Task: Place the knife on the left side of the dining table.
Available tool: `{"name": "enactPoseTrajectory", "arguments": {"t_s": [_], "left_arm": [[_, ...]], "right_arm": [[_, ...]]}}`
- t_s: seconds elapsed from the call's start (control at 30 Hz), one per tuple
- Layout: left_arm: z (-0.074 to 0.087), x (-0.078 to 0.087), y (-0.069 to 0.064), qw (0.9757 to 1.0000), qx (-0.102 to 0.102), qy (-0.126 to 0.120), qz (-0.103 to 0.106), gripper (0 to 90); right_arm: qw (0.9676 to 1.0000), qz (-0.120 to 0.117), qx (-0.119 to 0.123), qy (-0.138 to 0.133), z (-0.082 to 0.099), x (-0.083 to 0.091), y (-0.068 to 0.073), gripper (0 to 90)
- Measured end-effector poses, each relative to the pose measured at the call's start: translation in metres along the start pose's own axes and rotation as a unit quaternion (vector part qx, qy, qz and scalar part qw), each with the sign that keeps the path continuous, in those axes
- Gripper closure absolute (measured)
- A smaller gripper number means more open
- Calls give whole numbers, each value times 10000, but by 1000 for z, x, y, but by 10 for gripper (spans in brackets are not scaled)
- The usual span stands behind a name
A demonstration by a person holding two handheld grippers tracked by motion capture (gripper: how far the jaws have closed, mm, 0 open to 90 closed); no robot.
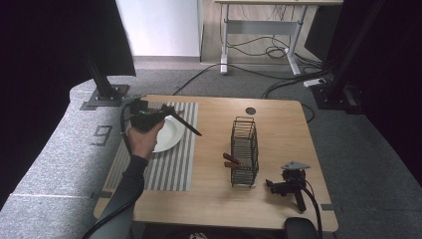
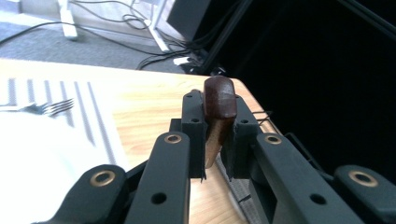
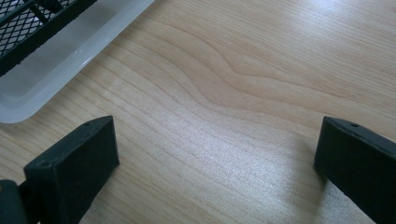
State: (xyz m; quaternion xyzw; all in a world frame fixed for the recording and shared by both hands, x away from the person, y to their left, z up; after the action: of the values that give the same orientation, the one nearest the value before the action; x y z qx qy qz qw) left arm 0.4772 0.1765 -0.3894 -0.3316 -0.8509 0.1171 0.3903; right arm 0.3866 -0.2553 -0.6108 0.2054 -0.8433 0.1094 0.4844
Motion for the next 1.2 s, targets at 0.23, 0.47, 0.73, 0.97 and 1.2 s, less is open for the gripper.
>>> {"name": "enactPoseTrajectory", "arguments": {"t_s": [0.23,0.47,0.73,0.97,1.2], "left_arm": [[28,11,26,9992,323,11,-238,804],[59,17,46,9972,679,76,-308,804],[90,24,64,9941,1066,96,-199,804],[107,22,78,9916,1275,93,-174,804],[116,23,96,9910,1305,-24,-308,777]], "right_arm": [[10000,-2,-7,2,0,0,0,0],[10000,-2,3,7,0,0,0,0],[10000,-2,2,6,0,0,0,0],[10000,-1,7,-5,0,0,0,0],[10000,-1,8,-6,0,0,0,0]]}}
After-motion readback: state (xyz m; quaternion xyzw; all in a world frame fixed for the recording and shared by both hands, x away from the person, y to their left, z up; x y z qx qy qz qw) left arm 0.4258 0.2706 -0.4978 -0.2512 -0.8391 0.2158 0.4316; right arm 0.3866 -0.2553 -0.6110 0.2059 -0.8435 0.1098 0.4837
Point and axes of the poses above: each handheld gripper's, and its own axes: x roughly backward along the jaws, z roughly out of its underside, y roughly to its left, the point moved 7 cm from there along -x, roughly forward along the jaws, and after that the axes turned 15 degrees about y, right-handed, at the moved point
